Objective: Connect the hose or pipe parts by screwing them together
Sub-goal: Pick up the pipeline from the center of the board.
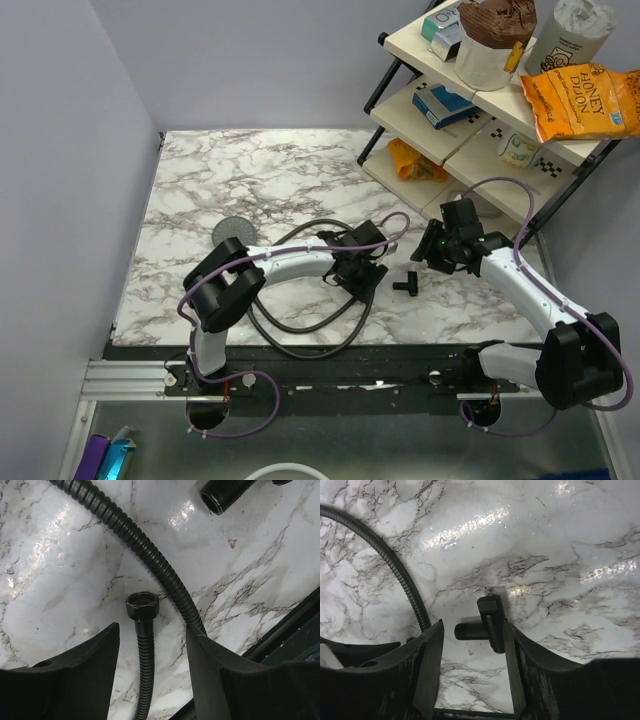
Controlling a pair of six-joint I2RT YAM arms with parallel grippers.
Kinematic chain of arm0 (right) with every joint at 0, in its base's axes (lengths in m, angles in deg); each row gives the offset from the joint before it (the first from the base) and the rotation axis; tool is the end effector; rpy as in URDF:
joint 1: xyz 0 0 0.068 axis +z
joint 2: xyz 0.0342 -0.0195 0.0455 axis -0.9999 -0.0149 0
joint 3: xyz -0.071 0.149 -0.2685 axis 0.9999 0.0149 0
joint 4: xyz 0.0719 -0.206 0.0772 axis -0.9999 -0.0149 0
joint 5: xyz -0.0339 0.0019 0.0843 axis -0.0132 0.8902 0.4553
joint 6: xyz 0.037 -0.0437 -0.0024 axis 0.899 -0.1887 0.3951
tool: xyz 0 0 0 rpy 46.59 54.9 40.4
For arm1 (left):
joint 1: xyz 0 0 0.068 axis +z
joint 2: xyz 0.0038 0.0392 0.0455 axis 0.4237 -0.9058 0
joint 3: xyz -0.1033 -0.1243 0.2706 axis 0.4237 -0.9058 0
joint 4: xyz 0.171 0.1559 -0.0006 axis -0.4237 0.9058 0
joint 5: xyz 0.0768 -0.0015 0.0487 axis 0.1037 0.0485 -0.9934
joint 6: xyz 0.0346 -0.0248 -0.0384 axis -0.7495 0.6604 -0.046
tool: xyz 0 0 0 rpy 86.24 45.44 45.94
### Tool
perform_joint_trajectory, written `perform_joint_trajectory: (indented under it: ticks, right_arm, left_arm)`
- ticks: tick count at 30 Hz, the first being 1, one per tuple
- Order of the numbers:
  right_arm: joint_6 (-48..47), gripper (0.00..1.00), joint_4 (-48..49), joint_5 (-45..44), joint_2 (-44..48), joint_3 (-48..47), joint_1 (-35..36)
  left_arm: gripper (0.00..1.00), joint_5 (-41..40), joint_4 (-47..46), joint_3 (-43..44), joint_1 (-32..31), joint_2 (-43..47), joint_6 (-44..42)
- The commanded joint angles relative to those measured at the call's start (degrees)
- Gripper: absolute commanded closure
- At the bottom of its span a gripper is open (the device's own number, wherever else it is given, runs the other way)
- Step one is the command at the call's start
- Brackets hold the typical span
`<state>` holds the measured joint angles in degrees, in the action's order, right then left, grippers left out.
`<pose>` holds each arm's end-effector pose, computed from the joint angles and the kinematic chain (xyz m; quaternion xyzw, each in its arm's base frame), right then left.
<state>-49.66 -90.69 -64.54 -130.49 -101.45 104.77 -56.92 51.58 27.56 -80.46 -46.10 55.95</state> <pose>0.1874 0.0518 0.2731 0.1854 0.9402 0.1214 0.2586 0.2068 -0.3114 0.2335 0.3329 0.9115 -0.1995 0.1361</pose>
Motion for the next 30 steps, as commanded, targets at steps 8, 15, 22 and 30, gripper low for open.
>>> perform_joint_trajectory:
  ticks: [8,15,22,30]
  right_arm:
    - [-0.8,0.41,0.7,-0.3,1.6,1.2,-0.5]
    - [-0.7,0.41,0.9,0.1,1.6,1.2,-0.4]
    - [-0.5,0.42,1.1,0.3,1.7,1.6,-0.4]
    - [-0.5,0.43,1.1,0.4,2.4,1.7,-0.4]
  left_arm:
    - [0.39,-3.6,-0.5,1.7,-0.5,-3.5,1.4]
    - [0.41,-3.3,-1.1,1.9,-0.5,-4.3,1.7]
    - [0.46,-3.8,-0.9,1.4,-0.9,-4.7,1.5]
    - [0.54,-5.1,-1.0,0.6,-1.6,-5.0,1.6]
